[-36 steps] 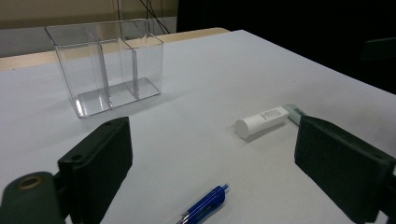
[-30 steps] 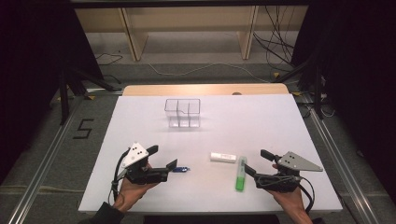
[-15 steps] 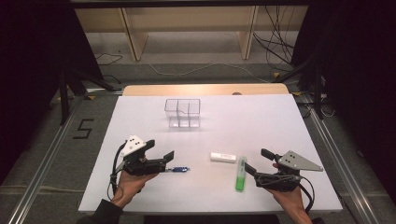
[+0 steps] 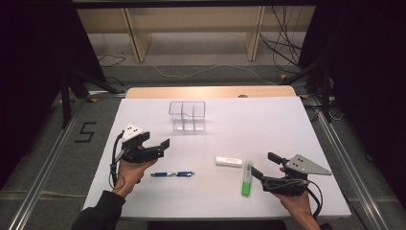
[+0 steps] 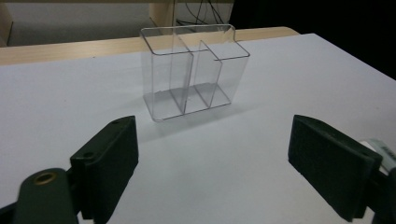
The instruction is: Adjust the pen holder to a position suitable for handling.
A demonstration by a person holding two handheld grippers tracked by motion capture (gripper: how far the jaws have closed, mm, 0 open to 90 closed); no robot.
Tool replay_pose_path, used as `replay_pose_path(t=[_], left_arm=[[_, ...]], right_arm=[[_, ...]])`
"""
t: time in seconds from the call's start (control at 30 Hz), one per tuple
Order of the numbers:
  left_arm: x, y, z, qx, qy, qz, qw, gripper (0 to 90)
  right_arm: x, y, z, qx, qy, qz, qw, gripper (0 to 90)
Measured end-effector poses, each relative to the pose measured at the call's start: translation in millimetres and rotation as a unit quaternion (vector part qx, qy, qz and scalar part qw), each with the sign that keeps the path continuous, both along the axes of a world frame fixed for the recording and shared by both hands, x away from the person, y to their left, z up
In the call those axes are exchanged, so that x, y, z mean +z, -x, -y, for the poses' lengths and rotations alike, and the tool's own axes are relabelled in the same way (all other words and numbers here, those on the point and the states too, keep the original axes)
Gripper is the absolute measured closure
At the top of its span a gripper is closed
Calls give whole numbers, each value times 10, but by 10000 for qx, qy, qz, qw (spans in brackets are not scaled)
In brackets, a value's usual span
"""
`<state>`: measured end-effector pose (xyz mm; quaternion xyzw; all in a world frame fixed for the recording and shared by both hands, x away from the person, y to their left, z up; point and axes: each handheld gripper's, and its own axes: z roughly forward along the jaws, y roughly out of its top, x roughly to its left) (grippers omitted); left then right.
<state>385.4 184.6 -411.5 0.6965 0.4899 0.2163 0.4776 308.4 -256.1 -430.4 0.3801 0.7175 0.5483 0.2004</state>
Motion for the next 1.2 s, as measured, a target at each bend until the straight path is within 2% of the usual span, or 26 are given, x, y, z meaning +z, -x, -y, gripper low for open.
replay_pose_path(t=[0.2,0.27,0.37,0.73,1.0,1.2], left_arm=[[-22,-147,-47,189,-88,-52,9998,251],[-34,-203,-57,235,-109,-93,9996,305],[-59,-287,-61,209,-178,-65,9996,349],[-196,-622,-51,451,-340,-343,9978,580],[-260,-846,-100,721,-281,-478,9959,784],[-326,-1004,-119,836,-174,-549,9948,883]], right_arm=[[-11,-8,-4,-1,35,-16,10000,181],[-8,-7,-3,16,23,1,10000,184],[-10,-10,-3,17,15,2,10000,185],[-15,-17,-4,27,49,-2,10000,191],[-25,-18,-3,29,65,-31,10000,195],[-26,-24,2,40,52,-34,10000,198]])
